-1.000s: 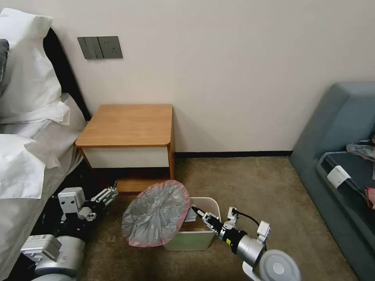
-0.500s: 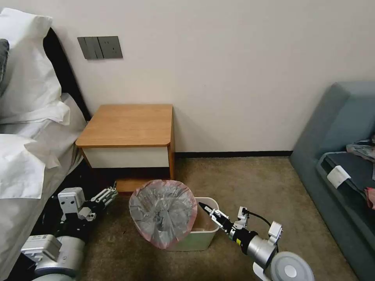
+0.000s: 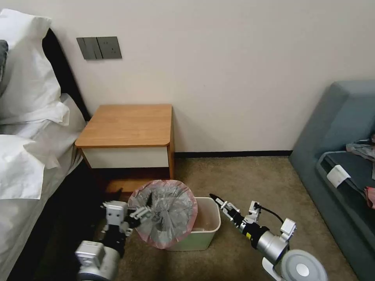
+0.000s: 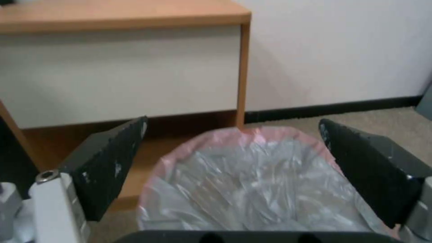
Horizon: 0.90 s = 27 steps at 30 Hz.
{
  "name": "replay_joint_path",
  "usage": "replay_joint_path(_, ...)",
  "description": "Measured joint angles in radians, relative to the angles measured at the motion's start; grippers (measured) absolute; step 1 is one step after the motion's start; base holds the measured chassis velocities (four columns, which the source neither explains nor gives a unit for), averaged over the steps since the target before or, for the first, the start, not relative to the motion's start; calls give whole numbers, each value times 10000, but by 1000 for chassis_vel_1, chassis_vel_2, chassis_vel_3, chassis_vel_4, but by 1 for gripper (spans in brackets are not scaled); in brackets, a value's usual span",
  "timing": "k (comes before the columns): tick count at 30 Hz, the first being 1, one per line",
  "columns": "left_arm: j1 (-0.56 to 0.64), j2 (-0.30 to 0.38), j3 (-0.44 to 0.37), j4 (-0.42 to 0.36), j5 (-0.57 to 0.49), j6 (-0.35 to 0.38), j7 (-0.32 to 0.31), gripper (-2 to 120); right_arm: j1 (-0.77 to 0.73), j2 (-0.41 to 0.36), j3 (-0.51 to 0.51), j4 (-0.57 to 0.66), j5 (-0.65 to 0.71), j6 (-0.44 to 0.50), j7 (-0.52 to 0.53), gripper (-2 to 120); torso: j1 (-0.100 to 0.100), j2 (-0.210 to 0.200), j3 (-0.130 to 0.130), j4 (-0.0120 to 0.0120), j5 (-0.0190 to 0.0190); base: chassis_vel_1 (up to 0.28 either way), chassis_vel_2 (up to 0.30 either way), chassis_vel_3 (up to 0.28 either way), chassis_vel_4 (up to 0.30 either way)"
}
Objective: Pick up the garbage bag from the table and place it over the trash can.
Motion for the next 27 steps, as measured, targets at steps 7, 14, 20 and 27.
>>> replay_joint_path(7,-175,113,472,342,63,179,-542,100,-112,82,364,197,-53,-3,16,100,0,0,0,-1,0,0,0,0,0)
replay_joint_path(14,-373,-16,996,587,32,828,-1812,92,-354,106,507,399,-152,-20,17,100,0,0,0,-1,-1,0,0,0,0)
replay_joint_path(20,-439,-95,1154,736,-328,1378,-2676,76,-412,122,439,404,-408,78,15,100,0,0,0,0,-1,0,0,0,0)
replay_joint_path(27,-568,-117,1106,955,-695,1651,-3008,68,-488,222,254,285,-651,285,-38,100,0,0,0,-1,-1,0,0,0,0)
